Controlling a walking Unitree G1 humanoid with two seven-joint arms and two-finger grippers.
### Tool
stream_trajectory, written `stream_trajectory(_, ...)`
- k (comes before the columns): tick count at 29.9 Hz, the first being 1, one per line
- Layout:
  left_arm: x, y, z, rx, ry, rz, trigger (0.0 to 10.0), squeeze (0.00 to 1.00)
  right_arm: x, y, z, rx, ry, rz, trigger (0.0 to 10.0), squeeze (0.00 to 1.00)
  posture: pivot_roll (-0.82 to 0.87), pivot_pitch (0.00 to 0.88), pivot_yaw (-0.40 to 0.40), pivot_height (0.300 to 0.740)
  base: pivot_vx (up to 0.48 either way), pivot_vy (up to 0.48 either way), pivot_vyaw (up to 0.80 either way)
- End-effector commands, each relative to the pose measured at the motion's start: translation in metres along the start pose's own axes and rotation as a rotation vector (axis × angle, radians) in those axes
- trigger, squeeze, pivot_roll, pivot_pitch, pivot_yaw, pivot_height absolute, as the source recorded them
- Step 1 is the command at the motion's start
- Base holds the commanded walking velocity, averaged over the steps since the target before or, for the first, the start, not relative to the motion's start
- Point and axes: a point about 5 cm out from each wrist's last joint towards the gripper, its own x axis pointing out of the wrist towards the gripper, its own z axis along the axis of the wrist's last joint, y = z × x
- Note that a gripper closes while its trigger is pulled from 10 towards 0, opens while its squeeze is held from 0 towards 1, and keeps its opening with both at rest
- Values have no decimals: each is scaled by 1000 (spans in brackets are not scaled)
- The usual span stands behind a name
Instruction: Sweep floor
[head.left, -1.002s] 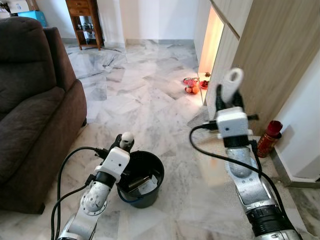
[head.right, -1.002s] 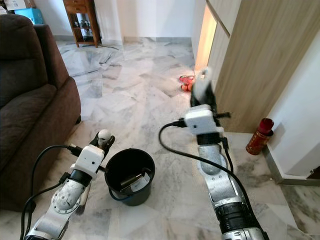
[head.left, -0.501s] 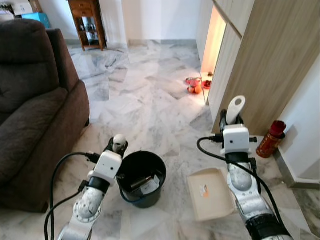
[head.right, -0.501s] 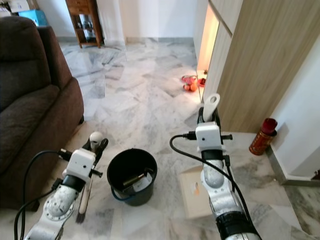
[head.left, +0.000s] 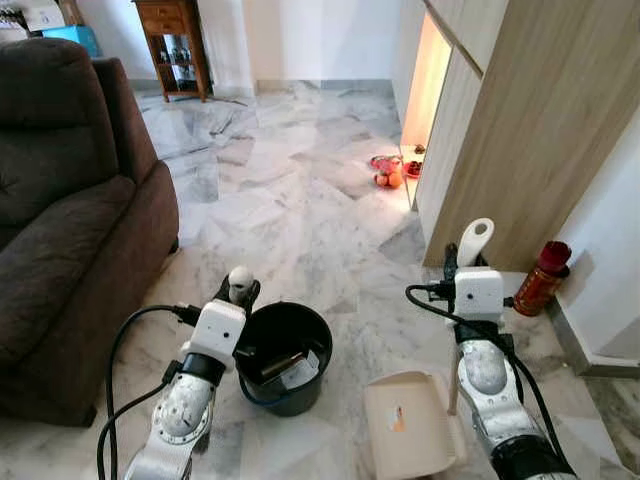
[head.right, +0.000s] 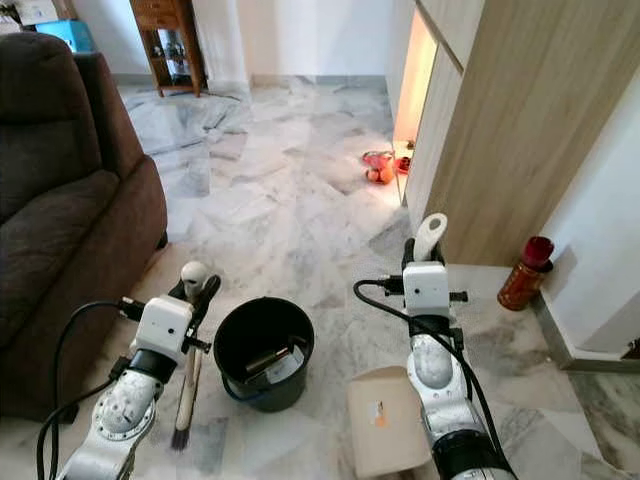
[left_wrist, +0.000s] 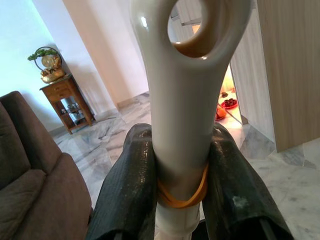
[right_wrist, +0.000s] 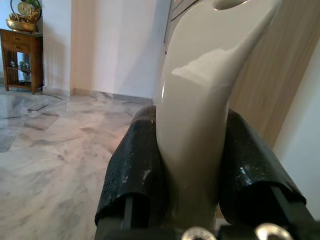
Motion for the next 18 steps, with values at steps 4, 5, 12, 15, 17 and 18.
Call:
stream_trajectory(4,2,-1,7,-2,-38,-1,10000,0,4,-2,4,31,-26,-11,10000,0,152,0,12,740,0,0,0)
stream_trajectory(5,2,-2,7,-3,-38,-2,10000,0,4,-3,3,40,-18,-15,10000,0,151,0,12,740,0,0,0)
stream_trajectory(12,5,1,9,-4,-38,-4,10000,0,6,-1,4,50,-25,0,10000,0,146,0,18,740,0,0,0)
stream_trajectory(15,5,2,9,-3,-36,5,10000,0,6,2,5,50,-27,9,10000,0,147,0,19,740,0,0,0)
stream_trajectory(17,6,2,9,-2,-36,8,10000,0,6,3,5,49,-28,17,10000,0,147,0,19,740,0,0,0)
stream_trajectory(18,6,2,9,-2,-37,9,10000,0,6,3,5,49,-30,19,10000,0,147,0,20,740,-240,0,0)
